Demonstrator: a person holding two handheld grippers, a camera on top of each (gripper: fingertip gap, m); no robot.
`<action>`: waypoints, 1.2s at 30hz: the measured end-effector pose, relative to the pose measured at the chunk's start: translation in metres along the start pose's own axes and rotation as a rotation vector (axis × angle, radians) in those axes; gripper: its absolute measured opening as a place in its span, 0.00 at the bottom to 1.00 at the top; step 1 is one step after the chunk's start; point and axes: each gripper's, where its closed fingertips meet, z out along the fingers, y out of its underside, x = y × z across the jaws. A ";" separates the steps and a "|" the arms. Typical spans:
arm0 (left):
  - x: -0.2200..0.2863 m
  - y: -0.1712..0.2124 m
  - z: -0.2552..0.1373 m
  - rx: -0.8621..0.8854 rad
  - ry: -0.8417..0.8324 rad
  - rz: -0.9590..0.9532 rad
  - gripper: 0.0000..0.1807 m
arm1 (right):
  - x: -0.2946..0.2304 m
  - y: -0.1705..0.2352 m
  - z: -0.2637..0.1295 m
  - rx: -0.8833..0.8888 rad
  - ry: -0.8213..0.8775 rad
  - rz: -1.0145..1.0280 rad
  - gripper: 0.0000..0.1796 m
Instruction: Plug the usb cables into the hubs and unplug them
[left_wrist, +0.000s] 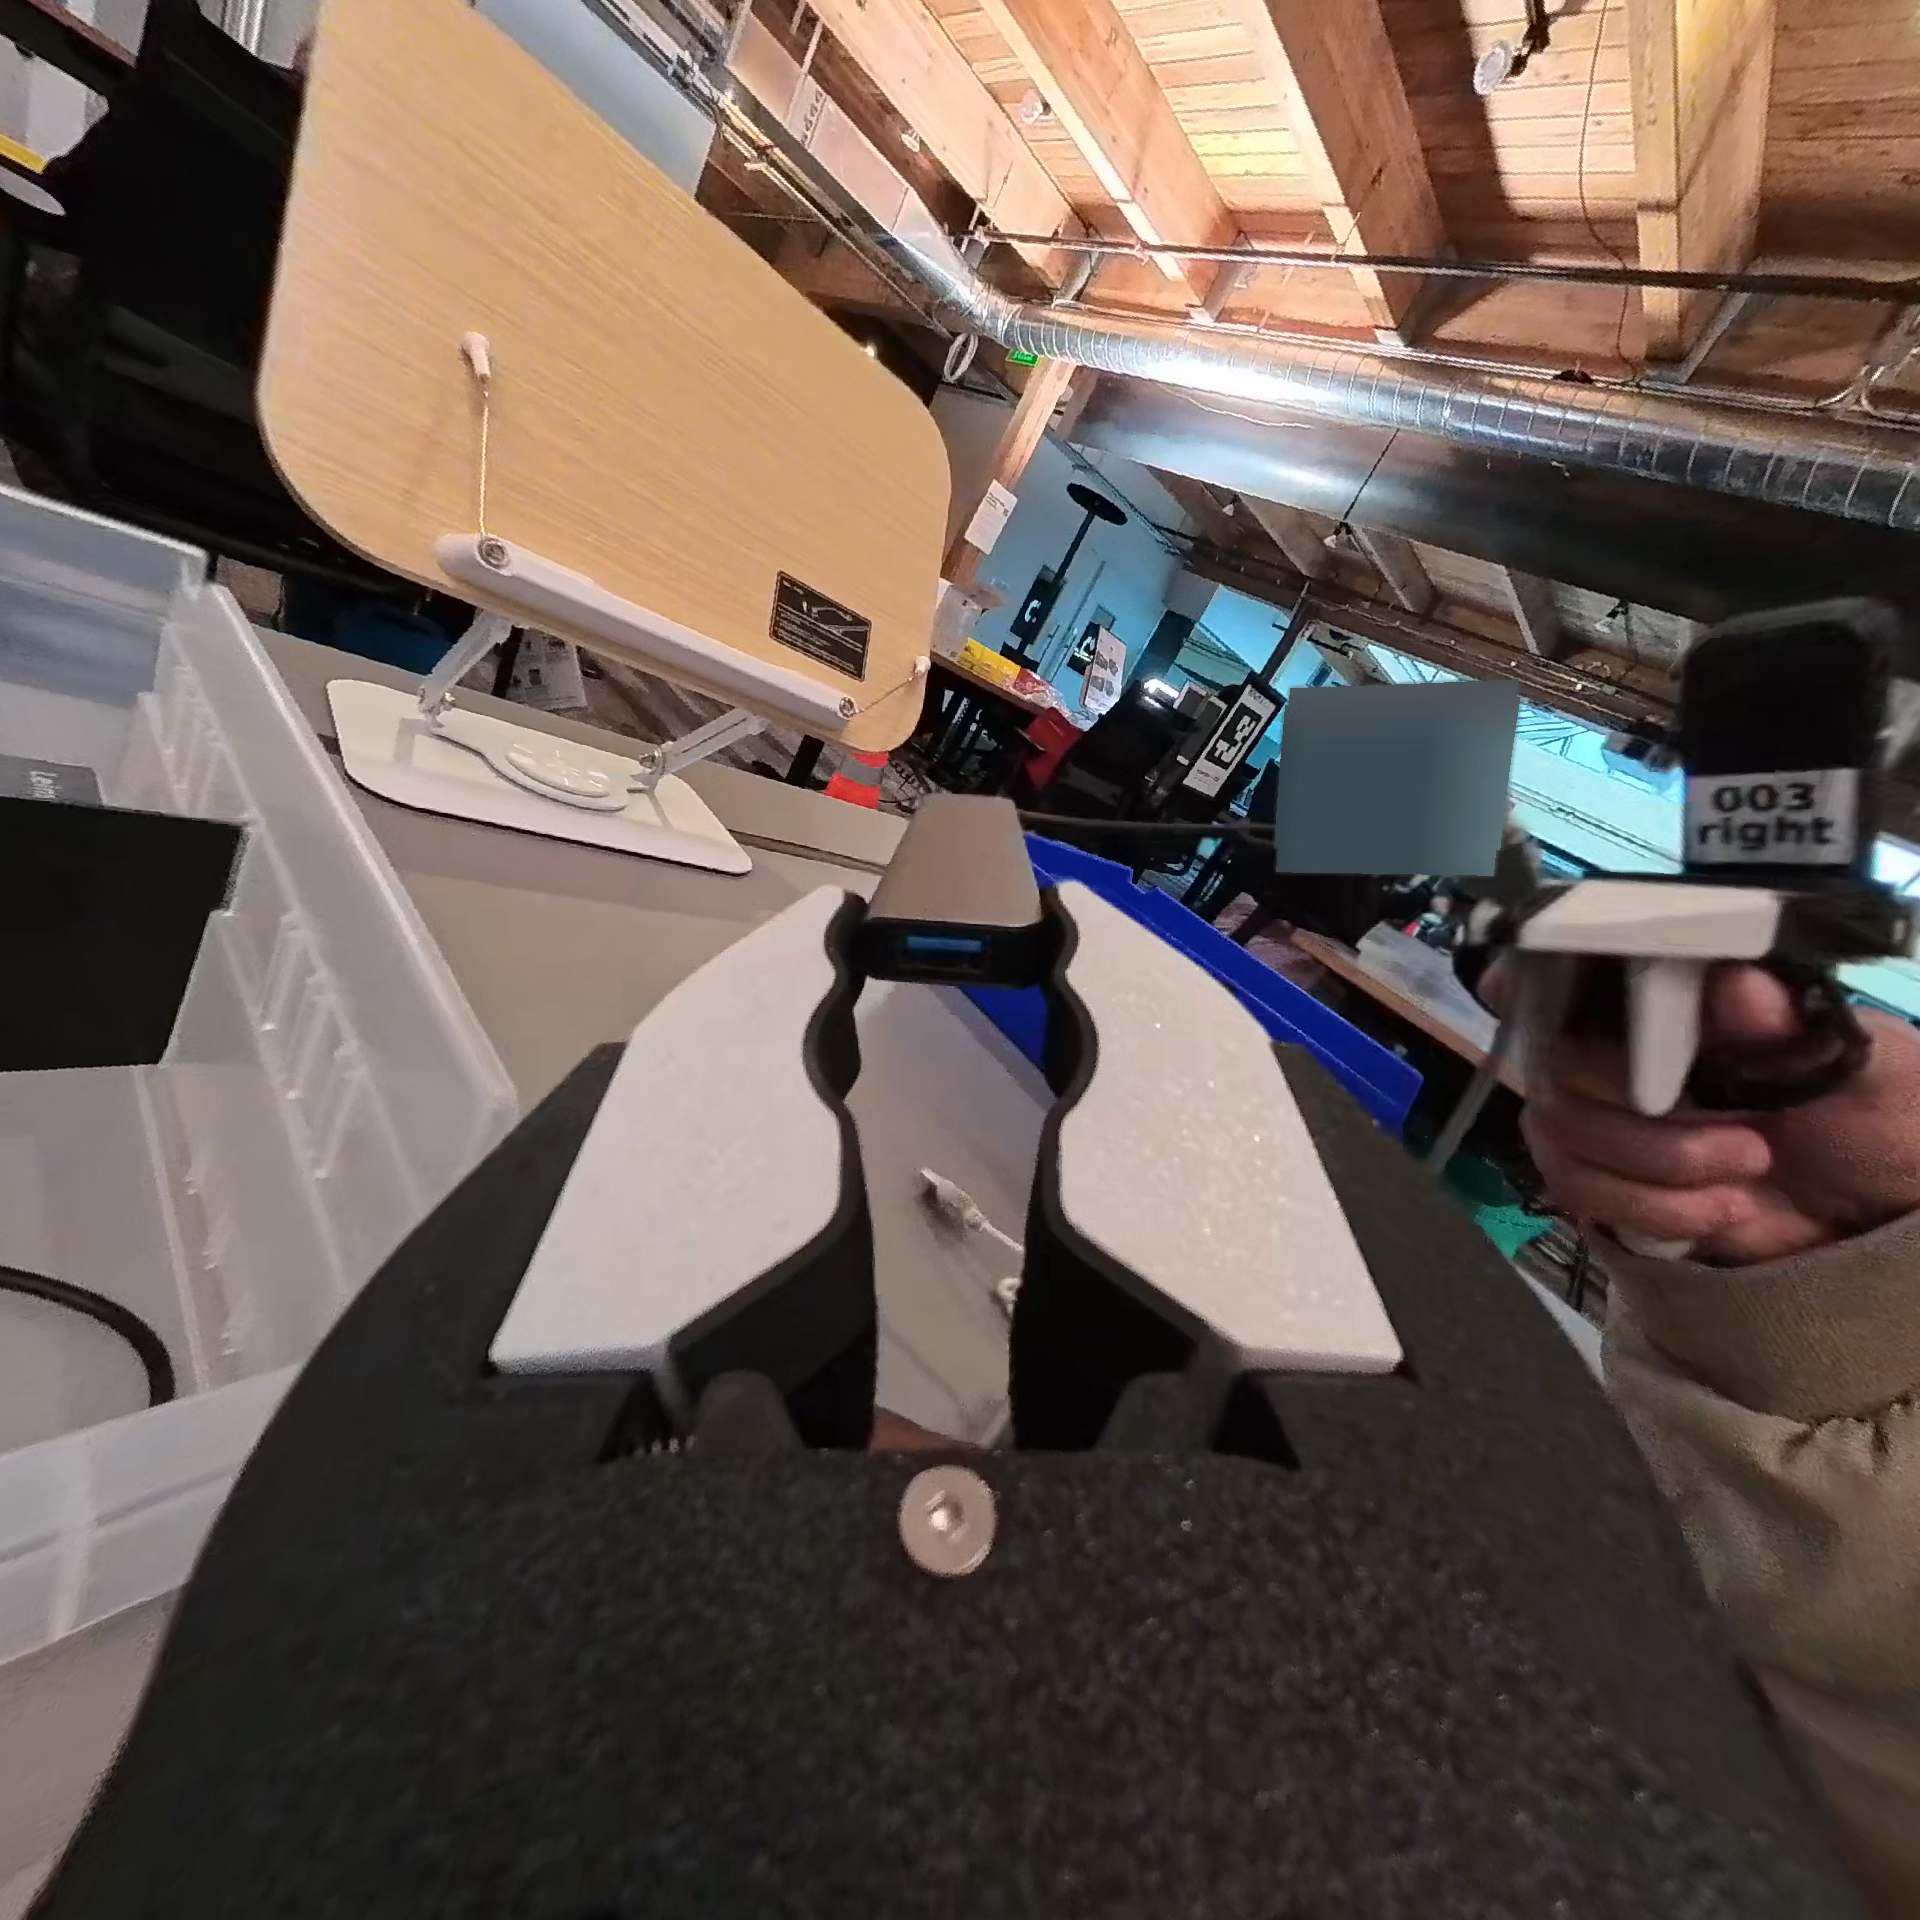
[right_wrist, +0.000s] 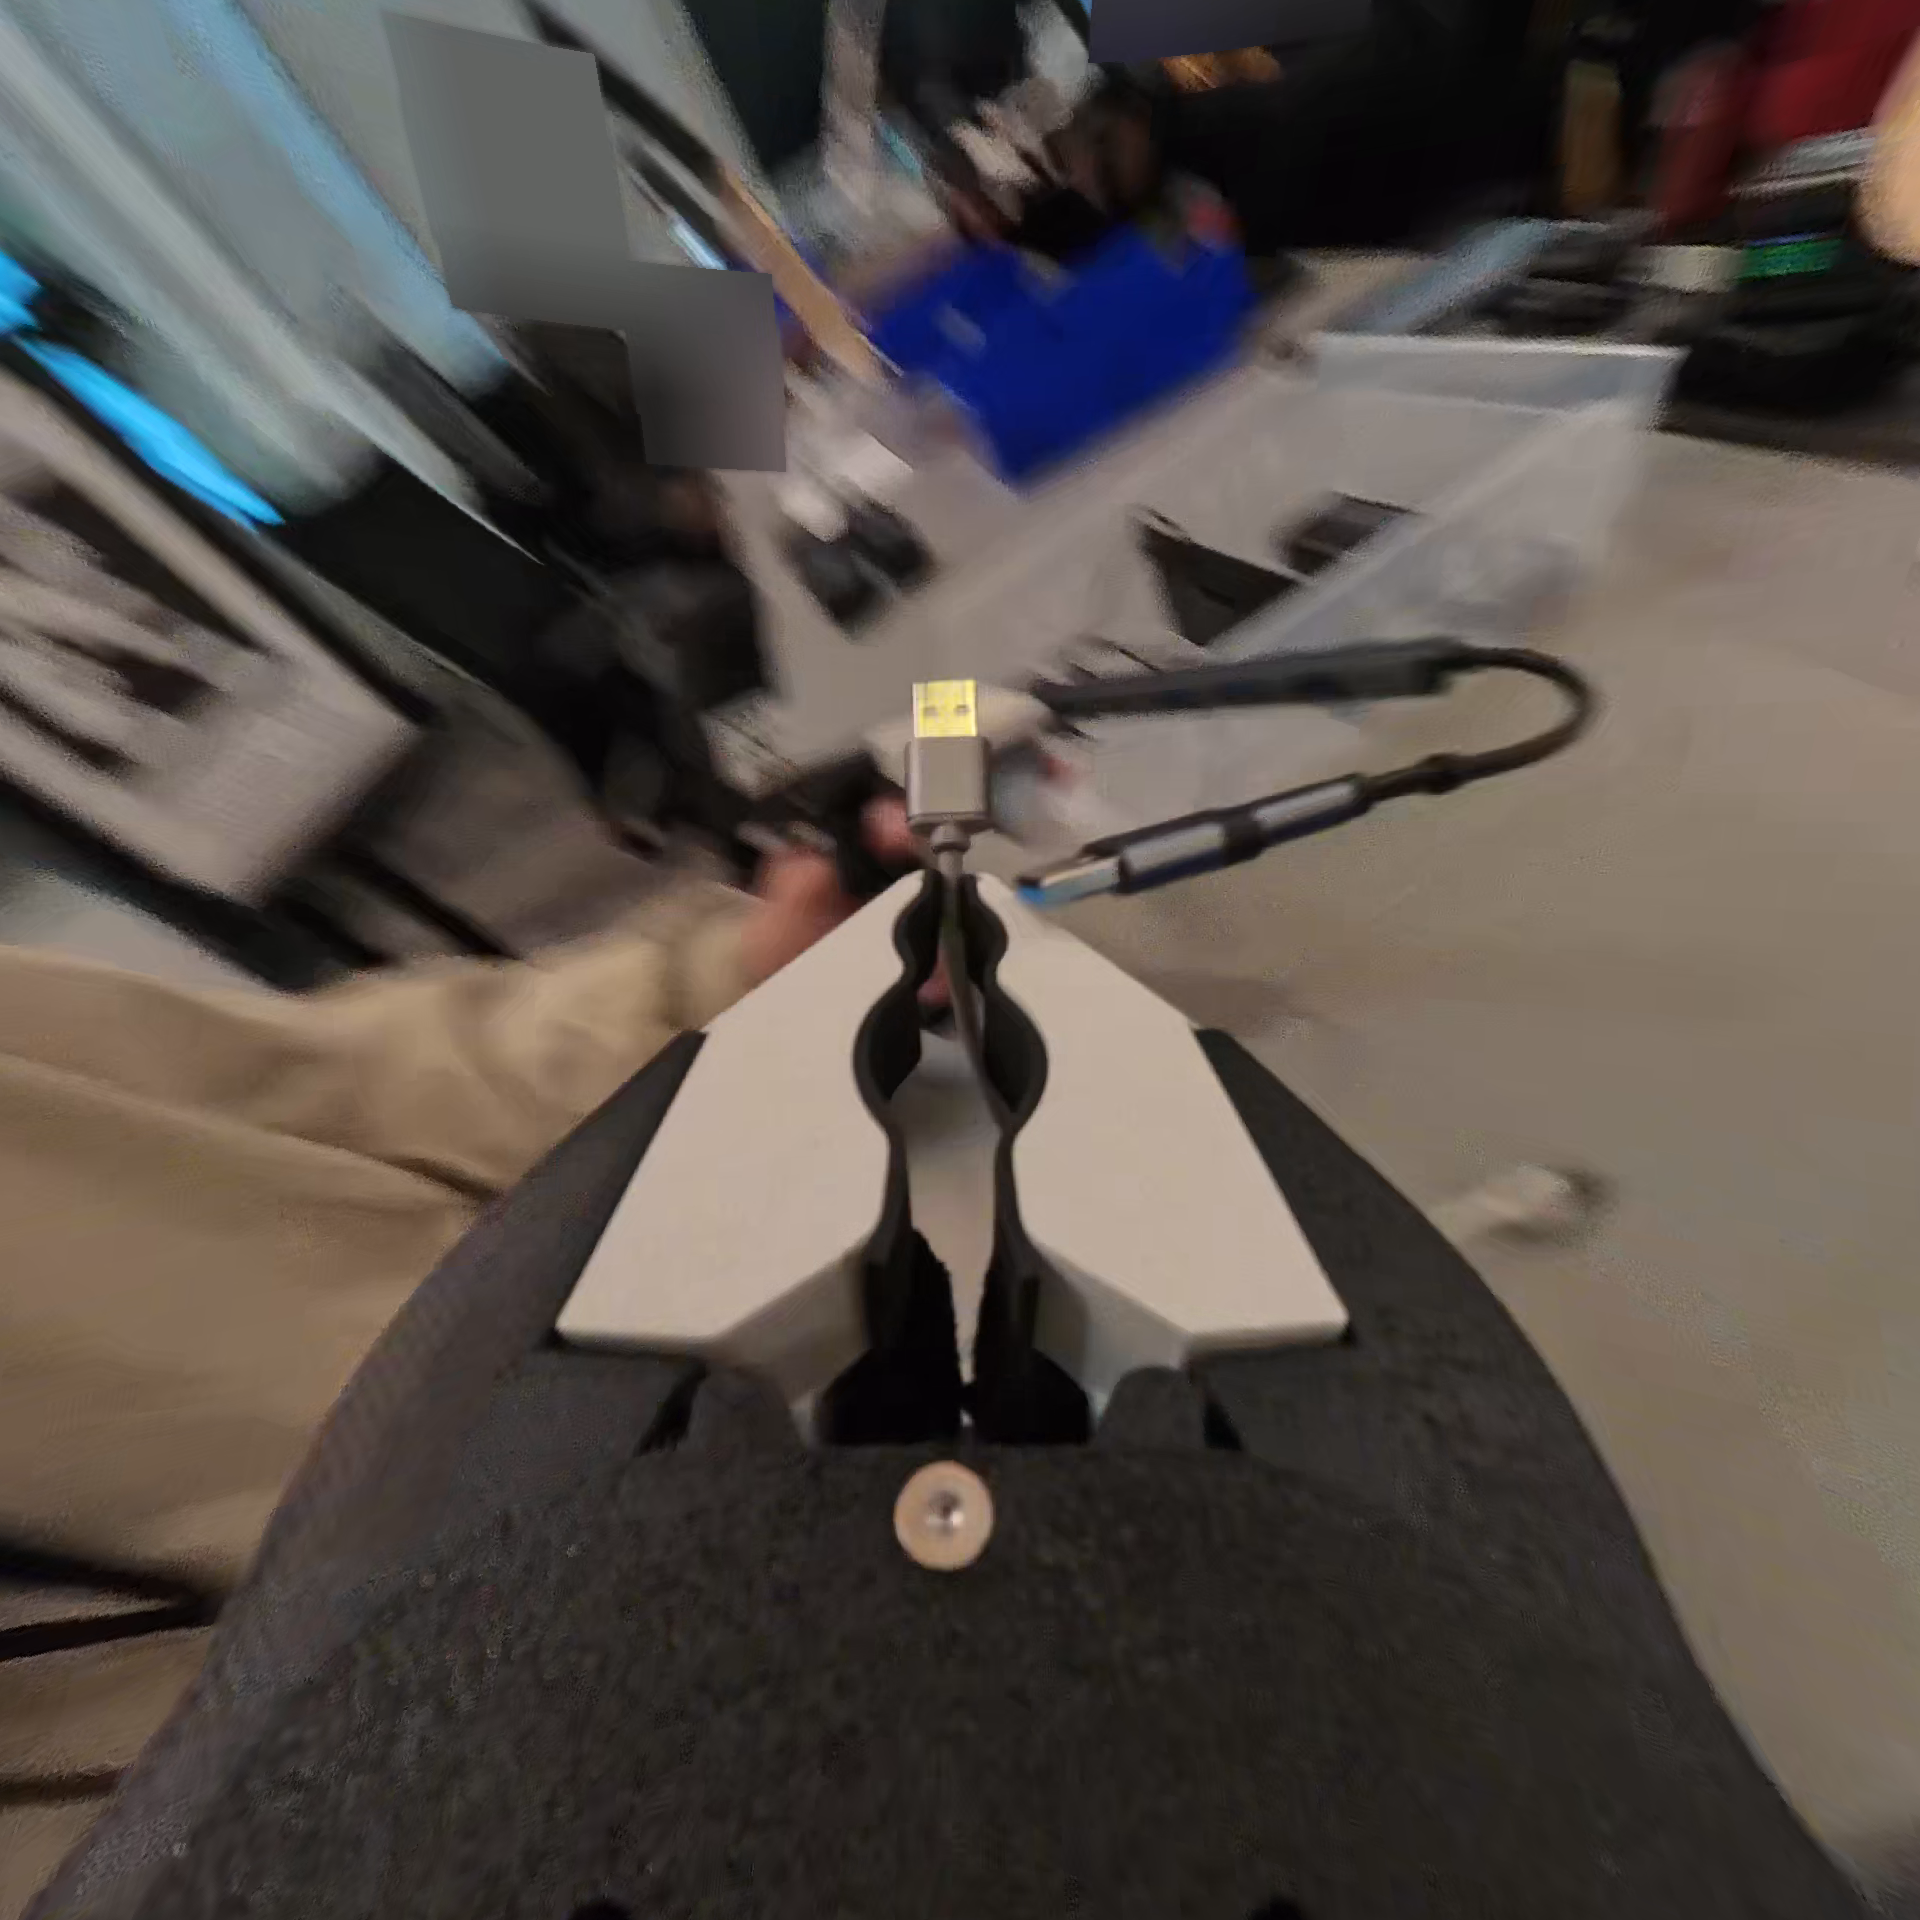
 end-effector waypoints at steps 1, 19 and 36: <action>-0.002 -0.002 -0.001 0.007 -0.007 0.000 0.18 | -0.010 -0.013 -0.008 0.082 -0.138 0.128 0.01; -0.036 -0.027 -0.017 0.041 -0.155 0.160 0.18 | 0.065 -0.016 -0.032 -0.102 0.808 -0.957 0.02; -0.045 -0.032 -0.024 0.034 -0.164 0.189 0.18 | 0.040 0.176 0.053 -0.635 0.103 -0.507 0.13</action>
